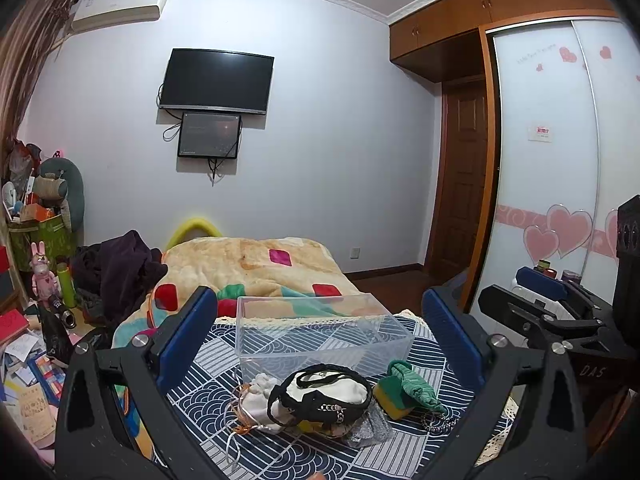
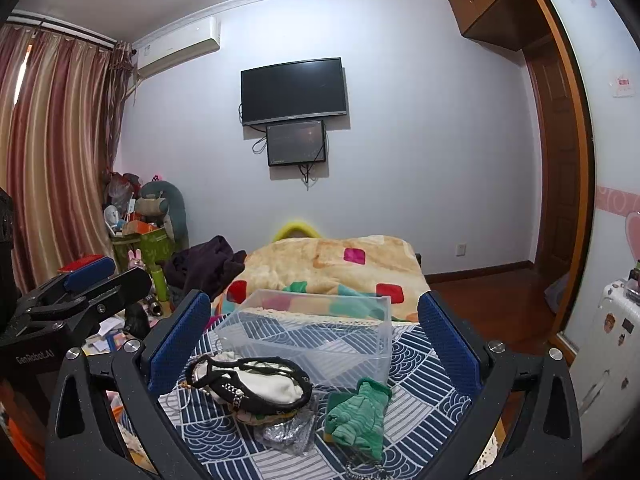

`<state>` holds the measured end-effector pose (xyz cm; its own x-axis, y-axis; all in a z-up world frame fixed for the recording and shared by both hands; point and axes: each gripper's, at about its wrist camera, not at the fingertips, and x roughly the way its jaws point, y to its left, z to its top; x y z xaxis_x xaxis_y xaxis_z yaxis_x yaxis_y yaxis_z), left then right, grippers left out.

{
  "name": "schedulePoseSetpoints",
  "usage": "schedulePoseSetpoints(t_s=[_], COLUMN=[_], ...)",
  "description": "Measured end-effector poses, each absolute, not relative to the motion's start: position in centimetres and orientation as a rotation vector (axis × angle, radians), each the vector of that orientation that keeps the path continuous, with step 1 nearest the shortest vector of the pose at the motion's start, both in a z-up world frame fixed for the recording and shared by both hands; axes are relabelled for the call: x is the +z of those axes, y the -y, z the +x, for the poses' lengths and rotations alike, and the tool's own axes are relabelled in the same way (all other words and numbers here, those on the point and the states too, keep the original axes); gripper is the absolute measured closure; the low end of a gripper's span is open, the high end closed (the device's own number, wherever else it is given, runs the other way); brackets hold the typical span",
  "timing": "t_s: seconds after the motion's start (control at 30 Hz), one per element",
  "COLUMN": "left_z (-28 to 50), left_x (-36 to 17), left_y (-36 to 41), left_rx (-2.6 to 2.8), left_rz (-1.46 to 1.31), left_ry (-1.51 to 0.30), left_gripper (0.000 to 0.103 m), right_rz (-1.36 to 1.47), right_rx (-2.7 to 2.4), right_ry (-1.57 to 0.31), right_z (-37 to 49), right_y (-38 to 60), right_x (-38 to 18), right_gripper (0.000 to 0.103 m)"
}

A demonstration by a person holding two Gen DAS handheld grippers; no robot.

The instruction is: Organize soft objects

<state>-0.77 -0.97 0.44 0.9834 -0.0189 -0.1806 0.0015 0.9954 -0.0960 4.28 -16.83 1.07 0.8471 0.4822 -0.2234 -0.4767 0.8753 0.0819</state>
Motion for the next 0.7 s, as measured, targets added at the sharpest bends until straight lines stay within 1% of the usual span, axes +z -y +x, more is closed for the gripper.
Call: schedulePoseSetpoints(t_s=[0.7], left_z=[-0.88], left_x=[0.61], left_y=[0.9], left_rx=[-0.003], left_rz=[-0.099], left_ry=[-0.178], left_gripper=[0.0], right_rz=[0.018], right_rx=[0.51], right_ry=[-0.223], right_z=[3.85], right_y=[16.85], right_x=[1.14], right_gripper=[0.0])
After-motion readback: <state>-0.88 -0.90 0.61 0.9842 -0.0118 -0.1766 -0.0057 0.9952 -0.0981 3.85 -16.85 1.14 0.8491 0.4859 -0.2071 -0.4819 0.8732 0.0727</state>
